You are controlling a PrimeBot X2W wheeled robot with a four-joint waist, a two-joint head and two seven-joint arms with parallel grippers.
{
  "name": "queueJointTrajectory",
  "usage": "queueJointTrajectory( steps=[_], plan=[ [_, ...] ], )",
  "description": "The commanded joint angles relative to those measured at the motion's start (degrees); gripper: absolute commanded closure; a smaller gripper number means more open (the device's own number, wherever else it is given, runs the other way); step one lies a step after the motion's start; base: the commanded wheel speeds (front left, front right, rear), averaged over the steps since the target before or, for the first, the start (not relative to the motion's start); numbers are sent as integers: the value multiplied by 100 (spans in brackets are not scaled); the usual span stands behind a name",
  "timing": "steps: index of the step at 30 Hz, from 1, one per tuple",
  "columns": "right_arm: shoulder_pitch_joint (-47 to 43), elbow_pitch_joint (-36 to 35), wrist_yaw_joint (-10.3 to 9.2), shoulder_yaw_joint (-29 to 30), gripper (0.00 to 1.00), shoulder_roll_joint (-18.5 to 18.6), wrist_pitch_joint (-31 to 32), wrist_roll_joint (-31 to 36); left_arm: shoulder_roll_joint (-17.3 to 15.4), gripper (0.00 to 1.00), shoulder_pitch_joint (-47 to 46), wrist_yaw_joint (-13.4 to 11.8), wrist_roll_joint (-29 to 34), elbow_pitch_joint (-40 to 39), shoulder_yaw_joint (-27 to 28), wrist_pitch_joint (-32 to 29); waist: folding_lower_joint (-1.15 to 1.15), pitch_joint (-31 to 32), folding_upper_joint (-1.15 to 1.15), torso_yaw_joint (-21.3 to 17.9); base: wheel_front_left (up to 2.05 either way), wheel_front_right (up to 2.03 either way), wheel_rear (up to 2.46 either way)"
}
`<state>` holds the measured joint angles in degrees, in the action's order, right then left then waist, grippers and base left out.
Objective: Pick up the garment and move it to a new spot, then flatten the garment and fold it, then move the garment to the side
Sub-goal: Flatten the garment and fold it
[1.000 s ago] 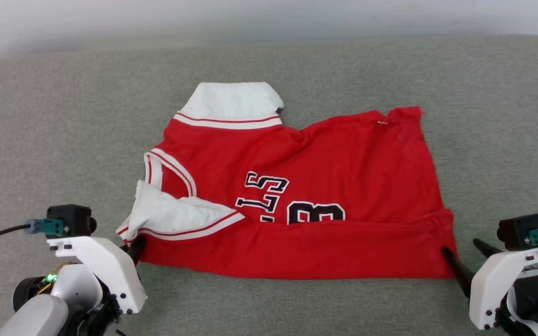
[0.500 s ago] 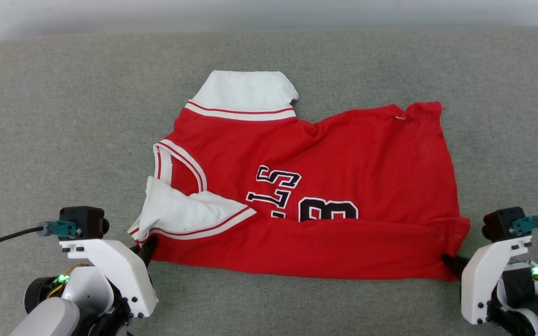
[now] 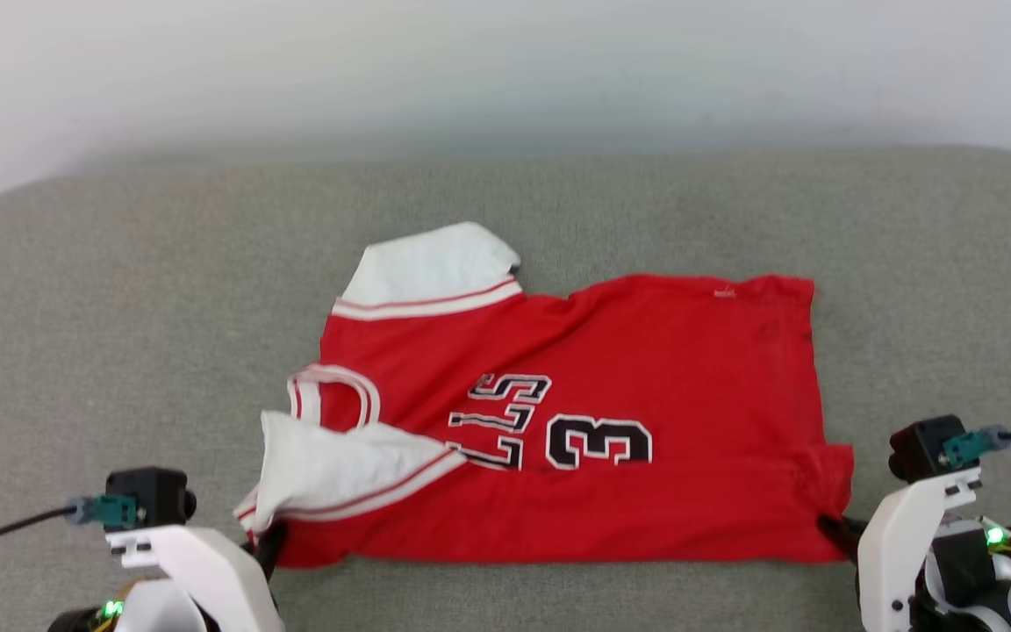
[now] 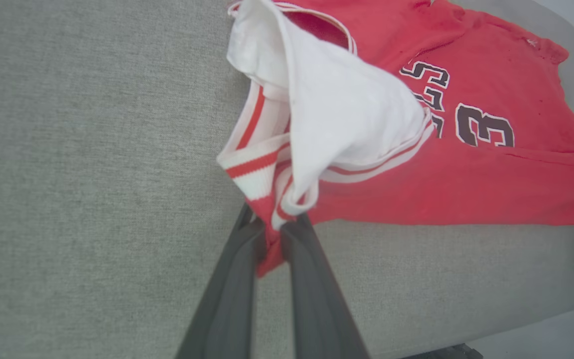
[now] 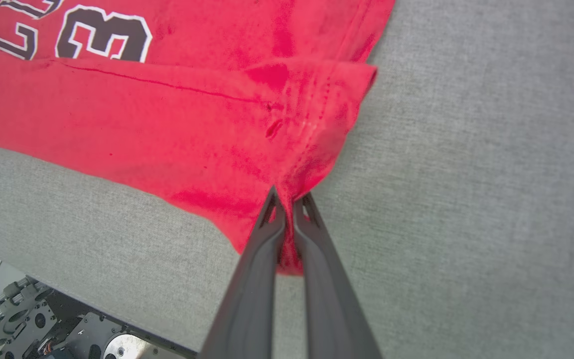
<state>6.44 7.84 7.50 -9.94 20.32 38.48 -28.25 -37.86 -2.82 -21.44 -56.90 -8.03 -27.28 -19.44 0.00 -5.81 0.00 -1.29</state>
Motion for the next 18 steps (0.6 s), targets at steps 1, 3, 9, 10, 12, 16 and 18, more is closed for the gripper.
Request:
queueJointTrajectory(
  steps=[1, 3, 9, 10, 12, 16, 18],
  plan=[
    [-83, -38, -3, 15, 100, 23, 21, -14, -27, 100, 117, -28, -33, -16, 22, 28, 0, 209, 0, -20, 0, 0, 0],
    [-240, -90, -3, 61, 100, 31, 126, -34, -28, 100, 328, -67, -114, -32, 18, 8, 0, 351, 0, -26, 0, 0, 0],
    [-685, -140, -4, 183, 100, -104, 351, -48, 190, 100, 717, -25, -379, 222, -21, 69, 0, 496, 0, -64, 0, 0, 0],
    [-731, -111, -3, 195, 95, -131, 318, -7, 254, 90, 717, 4, -416, 295, -7, 117, 0, 479, 0, -69, 0, 0, 0],
    [-776, -58, -4, 224, 0, -203, 174, 46, 360, 0, 652, 79, -433, 460, -10, 204, 0, 440, 0, -74, 0, 0, 0],
    [-675, -99, -3, 174, 0, -237, -503, 267, 519, 0, 424, 185, -321, 744, 54, 492, 0, 394, 0, -139, 0, 0, 0],
    [-592, -160, -4, 150, 0, -208, -947, 461, 522, 0, 296, 233, -204, 840, 126, 720, 0, 400, 0, -207, 0, 0, 0]
  ],
)
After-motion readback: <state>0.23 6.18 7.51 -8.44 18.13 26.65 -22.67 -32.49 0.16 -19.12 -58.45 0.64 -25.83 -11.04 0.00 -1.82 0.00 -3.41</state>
